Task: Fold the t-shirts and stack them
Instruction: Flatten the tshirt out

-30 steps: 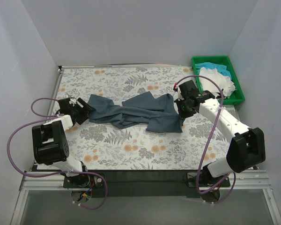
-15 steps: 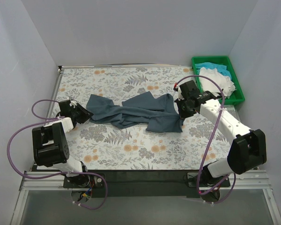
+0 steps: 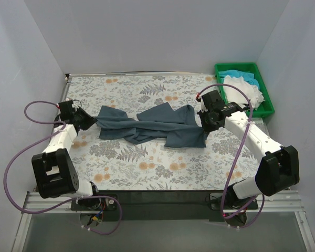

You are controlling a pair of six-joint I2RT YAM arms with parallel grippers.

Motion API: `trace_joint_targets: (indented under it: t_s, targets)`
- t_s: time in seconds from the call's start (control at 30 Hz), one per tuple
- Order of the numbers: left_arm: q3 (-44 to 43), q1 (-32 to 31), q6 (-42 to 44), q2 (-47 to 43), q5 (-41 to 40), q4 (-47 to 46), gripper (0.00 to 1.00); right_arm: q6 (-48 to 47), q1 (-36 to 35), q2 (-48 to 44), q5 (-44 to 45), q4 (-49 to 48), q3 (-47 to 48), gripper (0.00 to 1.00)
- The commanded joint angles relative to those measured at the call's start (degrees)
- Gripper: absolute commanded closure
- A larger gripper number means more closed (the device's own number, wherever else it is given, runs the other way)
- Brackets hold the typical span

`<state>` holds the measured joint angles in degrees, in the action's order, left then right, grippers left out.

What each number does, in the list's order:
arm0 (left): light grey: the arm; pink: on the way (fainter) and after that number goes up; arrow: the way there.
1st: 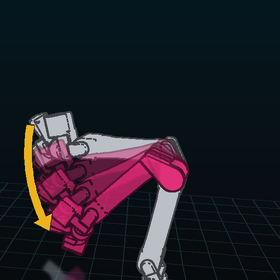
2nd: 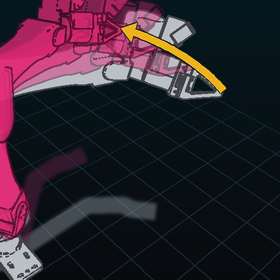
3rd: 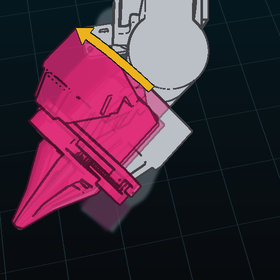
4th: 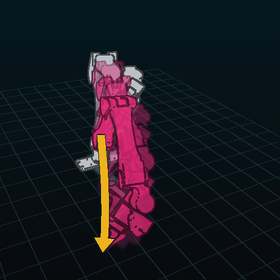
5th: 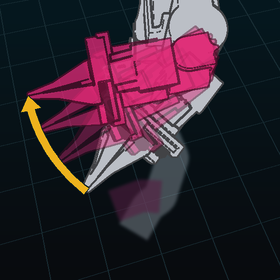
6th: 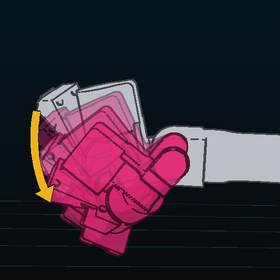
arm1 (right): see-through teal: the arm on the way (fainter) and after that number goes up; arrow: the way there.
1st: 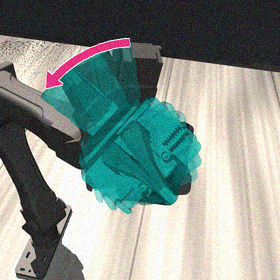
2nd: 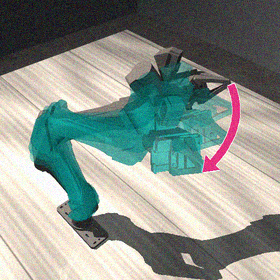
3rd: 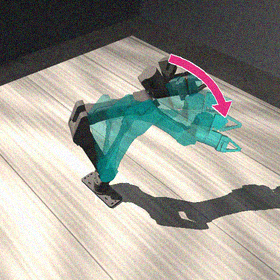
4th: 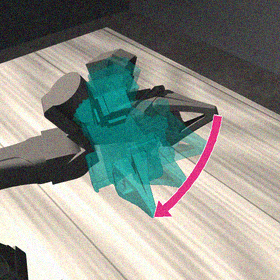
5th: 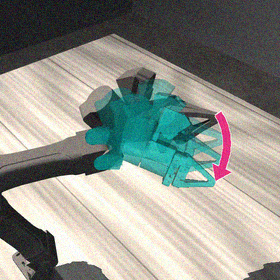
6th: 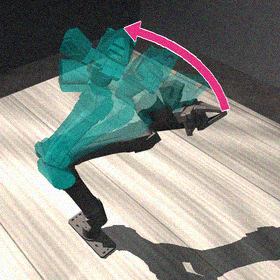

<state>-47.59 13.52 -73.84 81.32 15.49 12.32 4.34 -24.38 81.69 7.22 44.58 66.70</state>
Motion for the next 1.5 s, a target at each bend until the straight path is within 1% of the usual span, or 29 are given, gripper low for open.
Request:
trace_joint_targets:
  t_s: [0.0,0.03,0.1,0.13,0.17,0.27,0.4,0.47,0.5,0.57,0.6,0.63,0.67,0.7,0.8,0.83,0.93,1.0,1.03,1.13,1.17,1.27,1.37,1.47]
  targets:
    - [-6.53,0.02,-0.78,-3.88,-8.44,13.15,1.00,0.76,0.65,-1.45,5.07,2.00,1.15,0.99]
    - [-7.50,0.02,-0.78,-4.41,-11.24,16.57,1.00,0.76,0.82,-1.53,4.91,2.44,2.11,0.99]
    - [-10.06,-0.07,-0.86,-6.60,-13.63,18.96,1.00,0.93,1.44,-0.92,3.68,4.02,3.96,0.99]
    - [-10.58,0.02,-0.95,-7.48,-14.68,19.93,1.00,1.11,1.62,-0.31,2.80,6.38,7.01,0.99]
    - [-10.76,0.02,-0.95,-8.88,-14.78,20.03,1.00,1.55,1.88,0.39,2.45,7.36,8.44,0.99]
    - [-10.07,0.02,-1.04,-8.99,-14.78,19.59,1.00,2.08,3.37,4.08,-0.27,8.16,13.36,0.99]
    - [-8.22,0.10,-1.74,-5.92,-11.89,17.66,1.00,2.95,7.06,14.43,0.25,5.53,20.13,0.99]
    - [-8.30,0.02,-1.74,-5.21,-10.66,16.69,1.00,3.22,9.00,17.61,-1.33,3.43,22.85,0.88]
    - [-8.48,0.02,-1.74,-4.68,-10.22,16.51,1.00,3.31,9.26,19.63,-2.03,3.06,24.87,0.77]
    - [-8.83,0.02,-1.74,-4.33,-9.86,16.25,1.00,3.40,9.53,20.26,-4.14,2.01,25.41,0.70]
    - [-9.09,0.02,-1.74,-4.15,-9.69,16.16,1.00,3.57,9.70,19.57,-4.67,0.35,23.76,0.58]
    - [-9.27,0.02,-1.83,-3.89,-9.51,16.25,1.00,3.66,9.96,18.78,-5.81,-0.54,22.35,0.54]
    - [-9.45,0.02,-1.74,-3.71,-9.42,16.16,1.00,3.75,10.05,17.72,-6.43,-1.59,20.51,0.47]
    - [-9.53,0.02,-1.66,-3.71,-9.25,16.16,1.00,3.66,10.23,15.19,-6.78,-4.03,16.58,0.45]
    - [-9.19,0.02,-1.65,-3.45,-8.90,16.16,1.00,3.92,11.63,9.66,-10.64,-7.56,9.61,0.39]
    - [-8.92,0.02,-1.65,-3.53,-8.72,15.99,1.00,4.18,12.68,8.24,-12.91,-10.10,4.37,0.38]
    - [-8.04,0.02,-1.57,-3.71,-8.11,15.72,1.00,5.24,15.23,4.62,-18.54,-14.85,-4.17,0.38]
    - [-7.60,0.02,-1.39,-4.06,-7.93,15.63,1.00,5.59,16.47,4.18,-20.22,-16.70,-7.01,0.39]
    - [-7.43,0.02,-1.30,-4.06,-8.01,15.55,1.00,5.85,17.86,4.18,-22.58,-19.07,-9.28,0.39]
    - [-7.16,0.02,-1.13,-4.06,-7.84,15.46,1.00,7.35,20.95,4.97,-27.69,-23.03,-11.49,0.41]
    - [-7.16,0.02,-1.21,-4.15,-7.49,15.46,1.00,7.26,21.39,5.40,-28.75,-25.22,-12.28,0.44]
    - [-7.34,0.02,-1.22,-4.06,-7.14,15.37,1.00,5.51,21.83,8.30,-32.61,-27.69,-12.82,0.46]
    - [-7.25,0.02,-1.13,-4.33,-7.31,15.37,1.00,5.07,21.83,9.27,-34.99,-31.03,-14.31,0.46]
    - [-6.99,0.10,-1.13,-4.42,-7.05,15.11,1.00,5.07,22.01,10.59,-36.40,-32.27,-14.84,0.45]
